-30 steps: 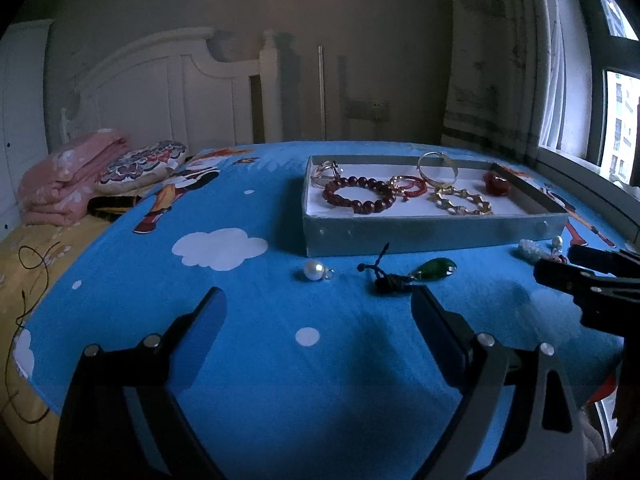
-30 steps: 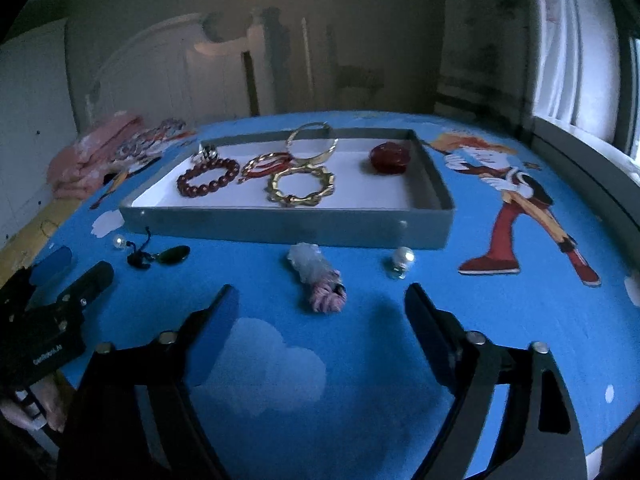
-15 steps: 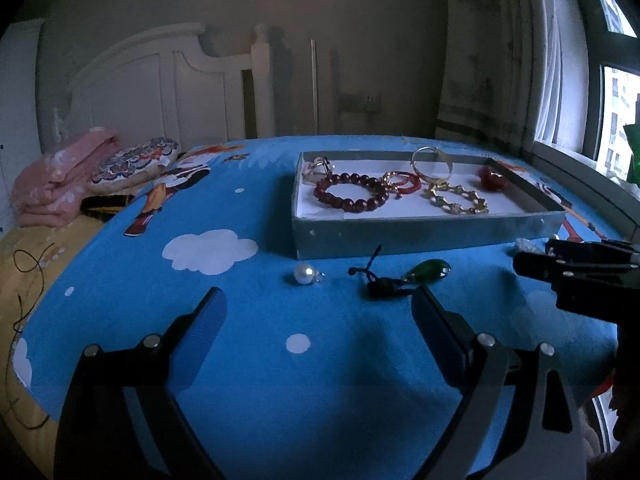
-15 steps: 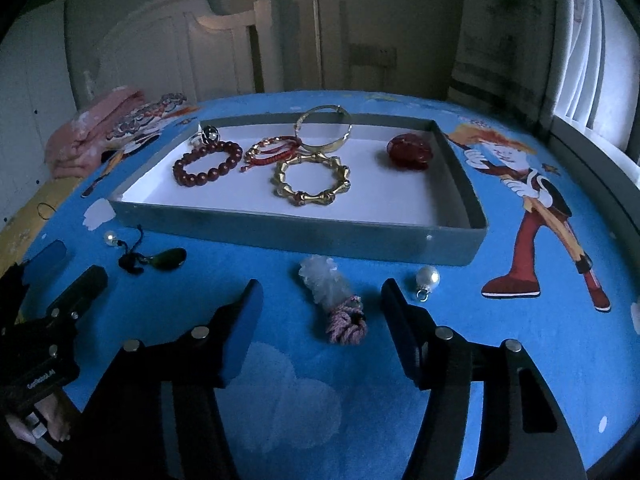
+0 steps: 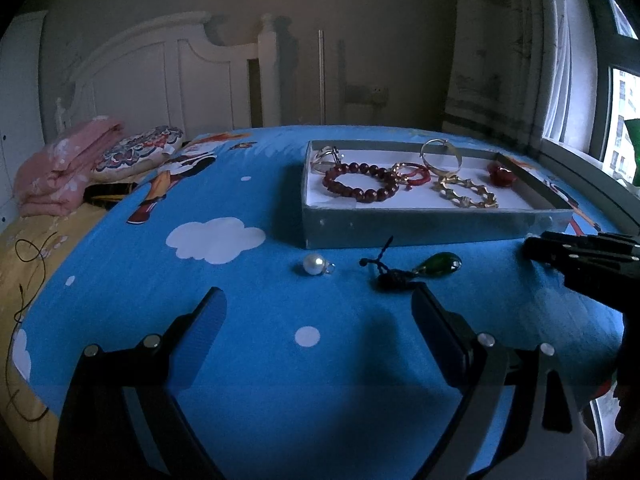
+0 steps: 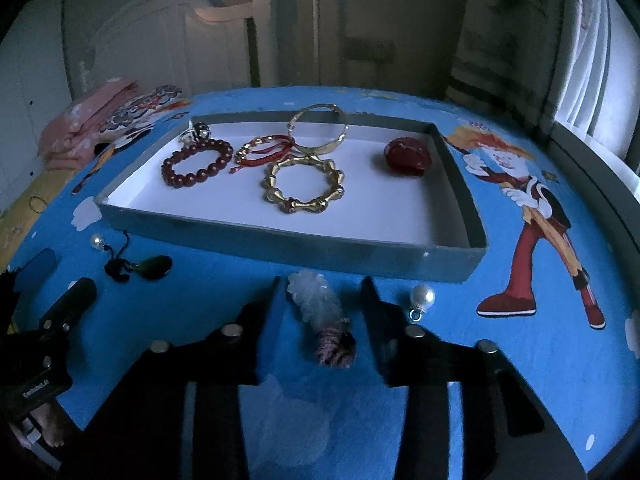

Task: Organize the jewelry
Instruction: 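Grasp the pink tassel crystal charm with the right tool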

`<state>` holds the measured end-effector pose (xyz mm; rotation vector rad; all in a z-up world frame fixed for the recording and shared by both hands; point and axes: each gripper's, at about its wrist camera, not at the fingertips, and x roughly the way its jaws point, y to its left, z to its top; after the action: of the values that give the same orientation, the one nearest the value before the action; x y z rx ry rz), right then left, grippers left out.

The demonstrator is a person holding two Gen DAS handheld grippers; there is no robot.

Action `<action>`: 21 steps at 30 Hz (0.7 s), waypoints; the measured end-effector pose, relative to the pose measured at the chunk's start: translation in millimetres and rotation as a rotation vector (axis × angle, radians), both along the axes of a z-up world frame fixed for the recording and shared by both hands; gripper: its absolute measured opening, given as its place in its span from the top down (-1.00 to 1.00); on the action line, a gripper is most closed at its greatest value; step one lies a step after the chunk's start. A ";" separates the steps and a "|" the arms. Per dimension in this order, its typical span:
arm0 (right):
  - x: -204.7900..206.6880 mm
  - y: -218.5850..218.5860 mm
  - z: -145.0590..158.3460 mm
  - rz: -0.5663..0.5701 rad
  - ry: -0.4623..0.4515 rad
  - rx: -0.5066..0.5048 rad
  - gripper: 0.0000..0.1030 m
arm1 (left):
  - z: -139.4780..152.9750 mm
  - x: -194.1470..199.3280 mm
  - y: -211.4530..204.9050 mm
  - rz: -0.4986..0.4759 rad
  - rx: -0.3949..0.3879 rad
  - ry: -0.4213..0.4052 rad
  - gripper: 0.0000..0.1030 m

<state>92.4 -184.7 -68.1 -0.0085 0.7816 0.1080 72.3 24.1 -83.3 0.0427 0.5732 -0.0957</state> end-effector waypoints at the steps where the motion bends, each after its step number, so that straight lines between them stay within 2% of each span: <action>1: -1.3 1.1 -0.1 0.005 -0.006 -0.008 0.57 | 0.0 -0.1 -0.1 0.000 0.000 0.000 -0.76; 6: -8.7 2.9 1.0 0.017 -0.033 -0.013 0.58 | 0.3 -0.8 -1.2 -0.016 0.001 0.002 -0.76; 12: -31.4 4.0 -1.5 0.006 -0.085 -0.009 0.58 | 3.6 -4.8 -14.4 -0.082 0.030 -0.007 -0.76; 21: -47.3 0.8 -2.4 0.009 -0.127 0.026 0.58 | 3.9 2.0 -25.2 -0.125 0.027 0.046 -0.75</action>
<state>45.1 -183.9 -70.5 0.0054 0.6531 0.1253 74.3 -1.1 -79.4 0.1029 0.6177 -0.2110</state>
